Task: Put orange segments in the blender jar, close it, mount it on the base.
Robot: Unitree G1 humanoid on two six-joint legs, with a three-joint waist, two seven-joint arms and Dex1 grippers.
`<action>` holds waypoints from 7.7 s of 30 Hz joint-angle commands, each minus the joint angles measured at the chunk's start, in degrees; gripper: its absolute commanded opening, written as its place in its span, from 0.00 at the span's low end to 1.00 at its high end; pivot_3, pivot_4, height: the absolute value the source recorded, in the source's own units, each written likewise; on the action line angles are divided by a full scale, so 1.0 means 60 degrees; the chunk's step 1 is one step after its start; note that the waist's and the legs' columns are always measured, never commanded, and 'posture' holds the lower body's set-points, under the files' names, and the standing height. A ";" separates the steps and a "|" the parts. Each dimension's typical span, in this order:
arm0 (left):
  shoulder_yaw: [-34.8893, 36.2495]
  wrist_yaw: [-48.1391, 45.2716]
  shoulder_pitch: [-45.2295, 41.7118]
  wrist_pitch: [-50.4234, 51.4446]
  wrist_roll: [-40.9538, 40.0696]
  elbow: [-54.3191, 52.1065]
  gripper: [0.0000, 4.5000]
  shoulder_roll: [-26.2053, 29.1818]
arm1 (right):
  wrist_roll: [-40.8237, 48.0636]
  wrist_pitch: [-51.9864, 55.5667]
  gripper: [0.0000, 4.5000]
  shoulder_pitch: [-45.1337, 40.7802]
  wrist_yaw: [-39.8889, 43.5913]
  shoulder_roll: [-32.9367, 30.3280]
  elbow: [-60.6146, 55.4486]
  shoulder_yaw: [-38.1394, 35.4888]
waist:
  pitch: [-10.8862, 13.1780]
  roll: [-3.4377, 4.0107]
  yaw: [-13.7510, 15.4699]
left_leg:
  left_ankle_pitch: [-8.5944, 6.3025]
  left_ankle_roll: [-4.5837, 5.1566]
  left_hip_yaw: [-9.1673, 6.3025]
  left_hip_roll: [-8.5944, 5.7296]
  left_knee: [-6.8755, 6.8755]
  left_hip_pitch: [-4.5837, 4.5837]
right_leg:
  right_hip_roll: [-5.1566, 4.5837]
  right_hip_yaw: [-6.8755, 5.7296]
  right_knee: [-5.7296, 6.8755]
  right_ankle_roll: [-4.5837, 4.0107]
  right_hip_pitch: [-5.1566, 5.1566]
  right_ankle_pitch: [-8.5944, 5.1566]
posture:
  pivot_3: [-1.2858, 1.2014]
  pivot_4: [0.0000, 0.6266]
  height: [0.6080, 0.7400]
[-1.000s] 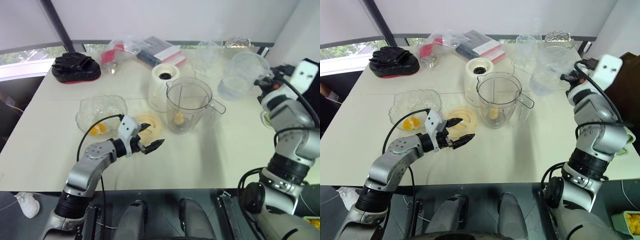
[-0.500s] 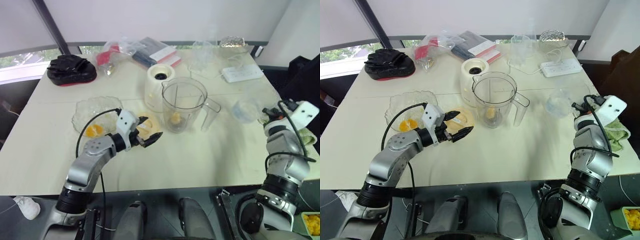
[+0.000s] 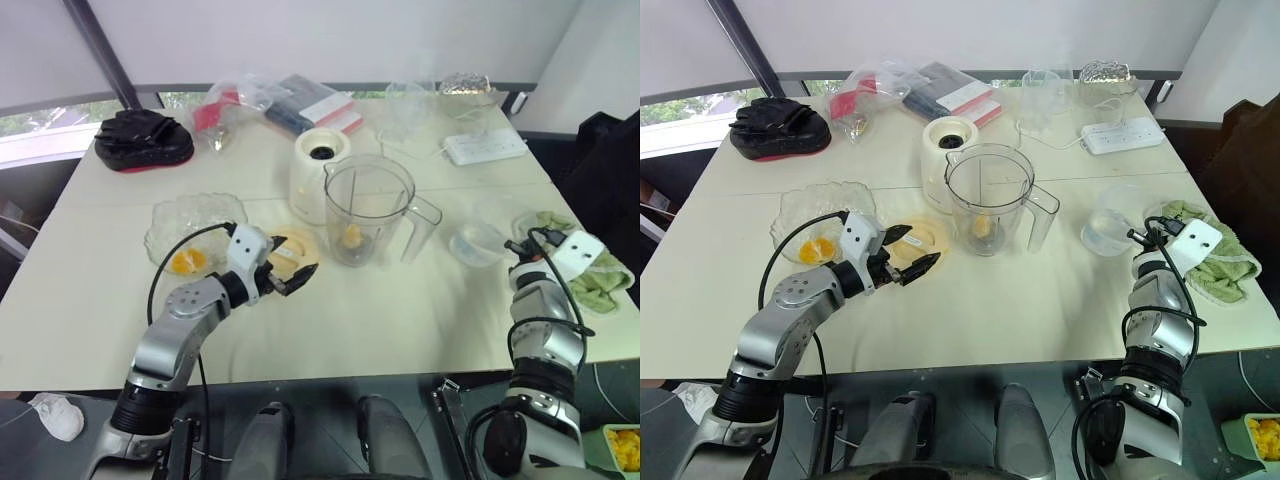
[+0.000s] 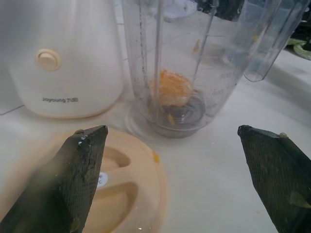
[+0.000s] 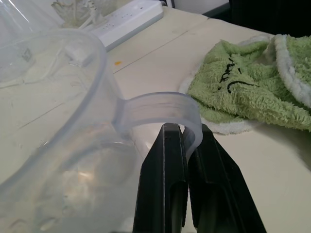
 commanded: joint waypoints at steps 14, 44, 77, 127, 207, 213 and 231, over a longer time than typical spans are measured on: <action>0.0157 0.0201 0.0302 -0.0115 0.0065 -0.0645 1.00 0.0054 | 0.0114 0.0306 0.99 0.1225 -0.0080 -0.0397 -0.1373 0.0613 | -0.0002 0.0001 0.0002 | 0.0000 0.0000 0.0001 0.0003 0.0003 0.0005 | 0.0005 0.0007 0.0001 0.0000 0.0006 0.0000 | 0.52 0.24 1.00; -0.0181 -0.4066 -0.2840 -0.2076 0.0917 0.3090 1.00 0.3072 | 0.6855 0.7441 0.99 0.5475 0.3525 -0.5098 -1.0685 0.0547 | 0.0012 -0.0039 0.0120 | -0.0004 0.0013 -0.0008 0.0010 0.0019 0.0026 | 0.0020 0.0005 -0.0026 -0.0029 0.0061 -0.0020 | 0.52 0.24 1.00; -0.3687 -0.6089 -1.0046 -0.7917 0.7210 1.5185 1.00 -0.0232 | 0.6922 0.6958 0.99 0.5260 0.1238 -0.4714 -1.2365 0.1863 | 0.0033 -0.0154 0.0297 | -0.0032 0.0063 -0.0020 0.0001 0.0036 -0.0016 | 0.0009 -0.0025 -0.0022 0.0019 0.0032 -0.0008 | 0.52 0.24 1.00; -0.2864 -0.5921 -1.0267 -0.6955 0.7790 1.5235 0.06 -0.0509 | 0.5875 0.6572 1.00 0.4371 0.0884 -0.4782 -1.1376 0.2434 | 0.0007 -0.0175 0.0310 | -0.0035 0.0068 -0.0031 -0.0003 0.0049 0.0009 | 0.0007 -0.0034 -0.0026 0.0034 0.0079 -0.0018 | 0.52 0.24 1.00; -0.6917 -0.9890 -1.3008 -0.5786 -0.0370 1.1149 0.06 0.3774 | -0.1876 0.4430 0.21 0.0858 -0.1709 0.1615 -0.6813 0.5101 | 0.0007 -0.0161 -0.0018 | -0.0034 0.0067 -0.0030 -0.0005 0.0044 -0.0004 | 0.0012 -0.0013 0.0106 0.0026 -0.0026 -0.0021 | 0.52 0.24 1.00; -0.6670 -0.9890 -1.4356 -0.6850 0.1054 1.3856 0.06 0.1794 | -0.2113 0.4058 0.21 0.1037 -0.1823 0.1947 -0.6740 0.5100 | 0.0008 -0.0165 -0.0020 | -0.0034 0.0067 -0.0025 -0.0006 0.0047 -0.0008 | 0.0013 -0.0011 0.0102 0.0026 -0.0028 -0.0022 | 0.52 0.24 1.00; -0.4311 -0.7434 -1.4906 -0.6866 0.5018 1.5350 0.06 -0.0747 | -0.2729 0.4186 0.21 0.2182 -0.2396 0.2525 -0.8064 0.5093 | 0.0008 -0.0165 0.0075 | -0.0034 0.0068 -0.0025 -0.0012 0.0040 -0.0016 | 0.0009 -0.0004 0.0095 0.0036 -0.0035 -0.0028 | 0.52 0.24 1.00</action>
